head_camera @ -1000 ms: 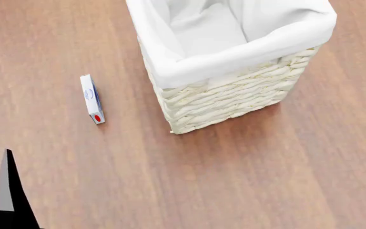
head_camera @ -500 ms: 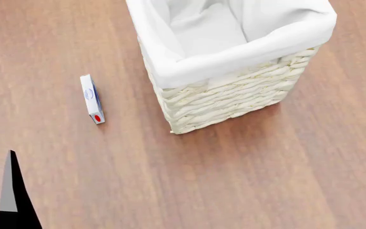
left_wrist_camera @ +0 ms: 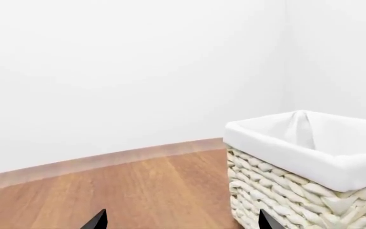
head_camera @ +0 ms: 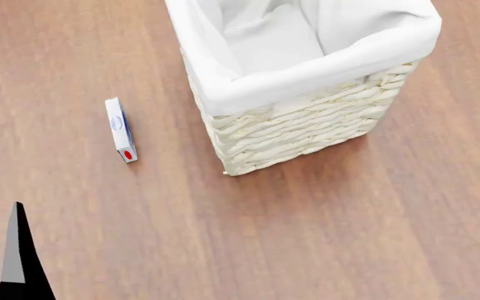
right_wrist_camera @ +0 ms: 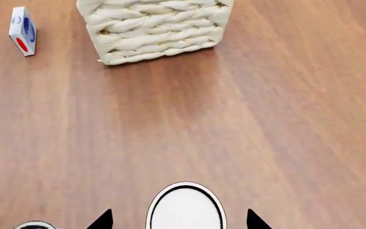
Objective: Pick up the alphabet soup and the cream cheese box, and put them in the basket.
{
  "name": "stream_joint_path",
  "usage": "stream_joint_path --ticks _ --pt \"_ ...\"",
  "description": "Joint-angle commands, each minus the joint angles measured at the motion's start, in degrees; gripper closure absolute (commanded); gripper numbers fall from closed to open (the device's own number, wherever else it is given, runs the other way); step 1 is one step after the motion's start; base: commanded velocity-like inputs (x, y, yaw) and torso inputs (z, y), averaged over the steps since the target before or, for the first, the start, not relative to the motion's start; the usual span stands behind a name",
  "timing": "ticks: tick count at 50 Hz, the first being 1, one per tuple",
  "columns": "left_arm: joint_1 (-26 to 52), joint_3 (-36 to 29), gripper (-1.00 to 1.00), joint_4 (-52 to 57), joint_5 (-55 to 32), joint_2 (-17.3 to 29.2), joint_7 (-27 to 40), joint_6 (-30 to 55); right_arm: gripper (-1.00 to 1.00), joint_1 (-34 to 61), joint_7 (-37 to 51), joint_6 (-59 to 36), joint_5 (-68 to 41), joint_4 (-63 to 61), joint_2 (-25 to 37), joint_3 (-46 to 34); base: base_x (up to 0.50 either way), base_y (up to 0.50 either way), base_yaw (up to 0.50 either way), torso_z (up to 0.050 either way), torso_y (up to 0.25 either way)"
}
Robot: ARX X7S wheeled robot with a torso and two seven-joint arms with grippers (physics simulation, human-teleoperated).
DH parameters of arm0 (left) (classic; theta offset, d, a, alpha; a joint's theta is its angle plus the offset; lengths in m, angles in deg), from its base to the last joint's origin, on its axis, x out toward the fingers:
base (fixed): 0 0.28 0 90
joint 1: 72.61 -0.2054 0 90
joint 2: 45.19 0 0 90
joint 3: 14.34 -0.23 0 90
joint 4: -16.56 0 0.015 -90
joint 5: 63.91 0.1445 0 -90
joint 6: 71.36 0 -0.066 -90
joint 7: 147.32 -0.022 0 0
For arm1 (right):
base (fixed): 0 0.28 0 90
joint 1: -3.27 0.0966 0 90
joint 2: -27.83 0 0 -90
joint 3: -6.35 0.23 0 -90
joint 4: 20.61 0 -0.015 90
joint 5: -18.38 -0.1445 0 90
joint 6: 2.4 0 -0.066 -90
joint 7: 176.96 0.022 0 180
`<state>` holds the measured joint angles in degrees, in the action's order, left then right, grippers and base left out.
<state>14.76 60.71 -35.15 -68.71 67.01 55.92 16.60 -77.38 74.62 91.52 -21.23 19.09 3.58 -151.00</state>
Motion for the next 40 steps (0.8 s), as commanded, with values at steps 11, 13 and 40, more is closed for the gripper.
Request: stream_joint_path --ticks 11,13,40 --pt "0.5 -0.7 -1.00 -0.7 0.3 0.1 0.2 0.1 -1.00 0.9 -1.7 1.2 -1.8 3.2 -0.6 1.1 0.00 0.00 0.00 0.000 0.000" --pt "0.6 -0.5 -1.00 -0.2 0.0 0.2 0.3 0.6 -1.00 0.9 -1.9 1.2 -1.8 3.7 -0.8 1.1 0.00 0.00 0.00 0.000 0.000" --pt "0.7 -0.3 -1.00 0.1 0.3 0.6 1.1 1.0 -1.00 1.1 -5.1 1.9 -2.7 8.5 -3.9 0.9 0.00 0.00 0.00 0.000 0.000"
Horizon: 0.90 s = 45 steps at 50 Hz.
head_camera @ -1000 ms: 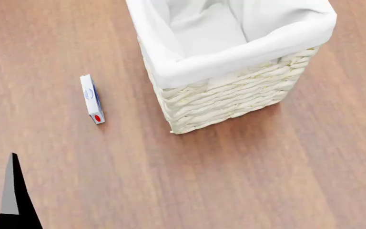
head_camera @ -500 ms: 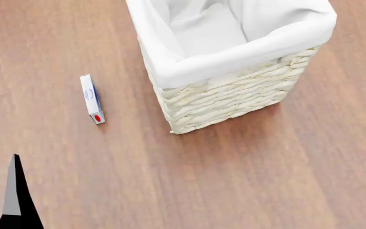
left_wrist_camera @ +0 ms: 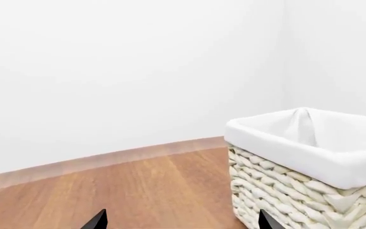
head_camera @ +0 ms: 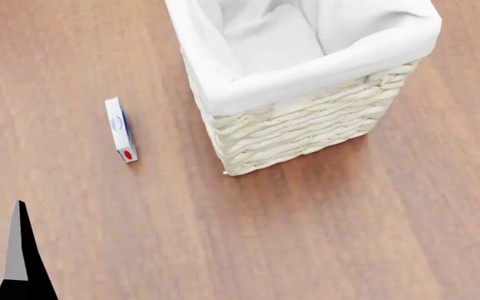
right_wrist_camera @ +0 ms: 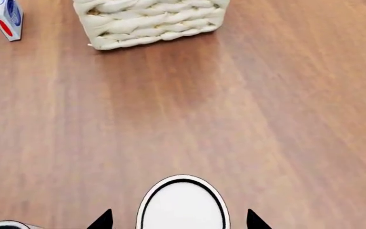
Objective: Pick up the alphabet soup and the cream cheese box, and put them in the basket.
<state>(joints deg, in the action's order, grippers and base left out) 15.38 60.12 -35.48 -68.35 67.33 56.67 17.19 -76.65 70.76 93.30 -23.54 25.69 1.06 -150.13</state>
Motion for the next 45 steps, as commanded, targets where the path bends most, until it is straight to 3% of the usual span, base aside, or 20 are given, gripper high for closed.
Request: stream_joint_path --ticks 1,45 --pt "0.1 0.3 -1.00 0.4 -0.1 0.3 0.3 0.4 -1.00 0.4 -1.4 0.2 -0.4 2.2 -1.4 0.1 0.00 0.00 0.00 0.000 0.000" --pt "0.2 0.1 -1.00 1.0 0.8 0.8 1.6 1.4 -1.00 -1.4 -4.8 3.4 -0.9 11.6 -4.6 0.3 0.00 0.00 0.00 0.000 0.000"
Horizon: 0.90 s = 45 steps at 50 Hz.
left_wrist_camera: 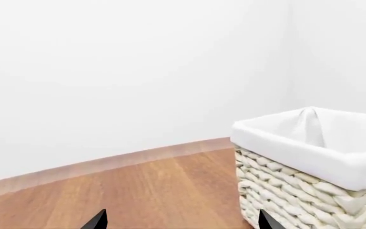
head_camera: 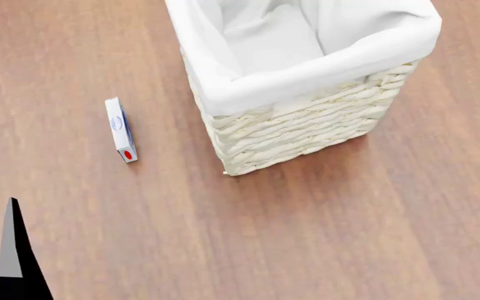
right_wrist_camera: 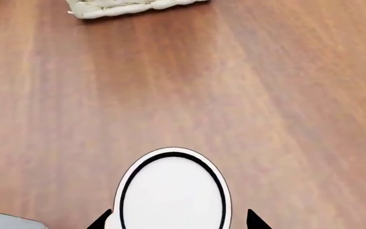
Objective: Pick up the alphabet soup and the cream cheese box, and put them in the basket.
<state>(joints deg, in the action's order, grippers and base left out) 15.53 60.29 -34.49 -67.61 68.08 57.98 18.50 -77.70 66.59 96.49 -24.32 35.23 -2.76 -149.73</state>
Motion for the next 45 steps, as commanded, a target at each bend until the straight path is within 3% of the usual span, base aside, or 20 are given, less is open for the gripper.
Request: stream_joint_path --ticks 1,14,15,32,45 --pt "0.1 -0.1 -1.00 0.1 0.0 0.1 0.3 0.2 -1.00 -0.4 -0.6 0.2 -0.2 2.1 -0.7 -0.1 0.00 0.00 0.00 0.000 0.000" --pt "0.0 -0.2 -1.00 -0.1 0.1 0.2 0.5 0.2 -1.00 0.0 -0.4 0.5 2.5 1.6 -0.9 0.3 0.00 0.00 0.00 0.000 0.000" --pt "0.0 -0.2 -1.00 0.1 0.0 0.3 0.5 0.3 1.00 -0.1 -0.2 0.4 3.2 1.4 -0.9 0.3 0.00 0.00 0.00 0.000 0.000" --pt "0.2 -0.5 -1.00 -0.4 0.0 0.4 0.6 0.2 1.00 -0.4 -0.7 0.7 3.5 1.9 -1.0 0.3 0.00 0.00 0.00 0.000 0.000" --pt "0.1 -0.7 -1.00 -0.5 -0.2 0.5 0.7 -0.2 1.00 1.1 4.9 -4.1 7.3 -4.9 3.6 1.7 0.00 0.00 0.00 0.000 0.000"
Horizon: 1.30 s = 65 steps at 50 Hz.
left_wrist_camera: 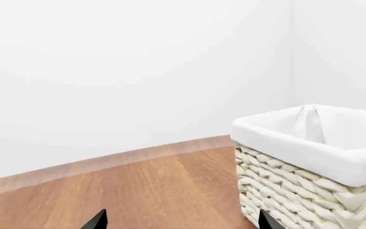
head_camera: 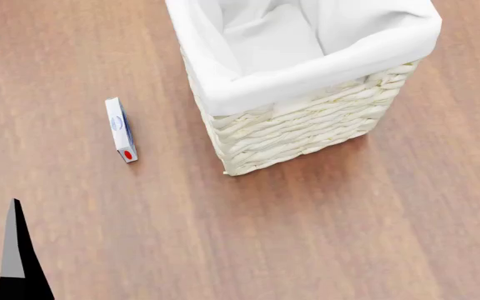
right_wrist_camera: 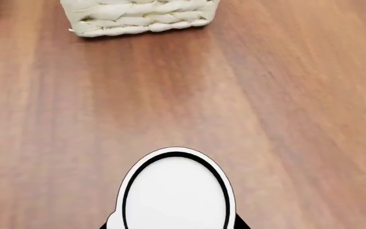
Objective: Pick up the alphabet soup and the cream cheese box, and put them in the basket.
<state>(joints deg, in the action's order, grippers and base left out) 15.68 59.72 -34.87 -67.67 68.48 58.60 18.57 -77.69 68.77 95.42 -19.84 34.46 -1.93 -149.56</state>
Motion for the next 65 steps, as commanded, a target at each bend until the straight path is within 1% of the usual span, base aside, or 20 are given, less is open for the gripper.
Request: stream_joint_path --ticks 1,8,12,19,26,29,33,36,38,40,42,48,54,57,58,60,61,62,64,65 --pt "0.0 -0.2 -1.00 -0.1 -0.1 0.1 0.1 -0.2 1.00 1.4 3.1 -3.4 3.1 -4.7 3.2 1.8 0.00 0.00 0.00 0.000 0.000" --pt "-0.4 -0.1 -1.00 0.0 -0.1 0.2 0.3 -0.5 1.00 2.2 4.6 -3.3 3.1 -4.2 5.9 3.6 0.00 0.00 0.00 0.000 0.000" --pt "-0.4 -0.1 -1.00 0.1 -0.1 0.3 0.4 -0.6 1.00 3.8 6.2 -3.6 3.3 -7.1 8.6 5.5 0.00 0.00 0.00 0.000 0.000" --pt "-0.4 -0.7 -1.00 -0.2 0.0 0.2 0.3 -0.6 1.00 9.3 6.1 -7.1 3.7 -9.8 9.1 8.7 0.00 0.00 0.00 0.000 0.000" --pt "0.2 -0.6 -1.00 0.2 -0.1 0.5 0.2 0.2 1.00 19.7 4.1 -12.7 2.5 -14.2 10.7 15.0 0.00 0.00 0.00 0.000 0.000" --pt "0.4 -0.7 -1.00 0.4 -0.1 0.4 0.2 0.4 1.00 24.7 2.1 -15.8 1.5 -16.0 10.3 17.2 0.00 0.00 0.00 0.000 0.000" --pt "0.6 -0.9 -1.00 0.2 -0.3 0.4 0.1 0.4 1.00 34.3 -1.2 -21.2 -0.5 -19.2 8.7 21.1 0.00 0.00 0.00 0.000 0.000" --pt "1.0 -1.2 -1.00 -0.2 -0.3 0.3 0.0 0.5 1.00 40.5 -3.2 -24.9 -2.4 -20.4 6.8 23.1 0.00 0.00 0.00 0.000 0.000" --pt "1.3 -1.2 -1.00 0.2 -0.5 0.5 -0.2 0.9 1.00 47.4 -5.3 -30.4 -2.3 -20.6 3.9 23.7 0.00 0.00 0.00 0.000 0.000" --pt "1.5 -1.2 -1.00 0.6 -0.6 0.6 -0.3 1.3 1.00 50.3 -6.3 -31.1 -3.6 -19.9 2.5 24.7 0.00 0.00 0.00 0.000 0.000" --pt "1.7 -0.9 -1.00 0.8 -0.9 0.8 -0.3 1.5 1.00 55.7 -9.2 -33.1 -5.1 -18.9 0.1 25.6 0.00 0.00 0.00 0.000 0.000" --pt "1.4 -1.1 -1.00 0.9 -0.7 0.9 -0.2 1.1 1.00 62.9 -16.1 -33.3 -7.4 -13.2 -4.8 26.5 0.00 0.00 0.00 0.000 0.000" --pt "0.6 -1.1 -1.00 1.8 -0.5 1.1 0.0 1.0 1.00 69.4 -26.2 -30.8 -10.1 -0.6 -11.8 27.0 0.00 0.00 0.00 0.000 0.000" --pt "0.4 -1.3 -1.00 2.3 -0.3 1.2 0.1 1.1 1.00 72.4 -30.6 -30.5 -13.6 6.3 -15.1 27.7 0.00 0.00 0.00 0.000 0.000" --pt "0.3 -1.3 -1.00 2.2 -0.4 1.2 0.1 0.9 1.00 74.2 -33.0 -31.3 -18.3 10.0 -17.0 28.6 0.00 0.00 0.00 0.000 0.000" --pt "0.3 -1.3 -1.00 1.8 -0.4 1.2 0.1 0.5 1.00 76.1 -34.5 -32.3 -19.2 13.4 -18.8 28.3 0.00 0.00 0.00 0.000 0.000" --pt "0.2 -1.4 -1.00 1.5 -0.5 1.2 0.0 0.1 1.00 78.1 -37.0 -34.0 -24.7 17.9 -20.9 29.1 0.00 0.00 0.00 0.000 0.000" --pt "0.2 -1.4 -1.00 1.4 -0.5 1.2 0.0 0.0 1.00 78.2 -37.1 -34.1 -24.8 18.0 -20.9 29.1 0.00 0.00 0.00 0.000 0.000" --pt "0.4 -1.3 -1.00 1.8 -0.8 1.3 -0.1 0.4 1.00 85.2 -41.1 -39.0 -29.3 30.2 -25.6 28.8 0.00 0.00 0.00 0.000 0.000" --pt "0.4 -1.3 -1.00 1.6 -0.8 1.3 -0.1 0.2 1.00 86.2 -42.2 -40.3 -31.1 33.0 -26.6 28.9 0.00 0.00 0.00 0.000 0.000"
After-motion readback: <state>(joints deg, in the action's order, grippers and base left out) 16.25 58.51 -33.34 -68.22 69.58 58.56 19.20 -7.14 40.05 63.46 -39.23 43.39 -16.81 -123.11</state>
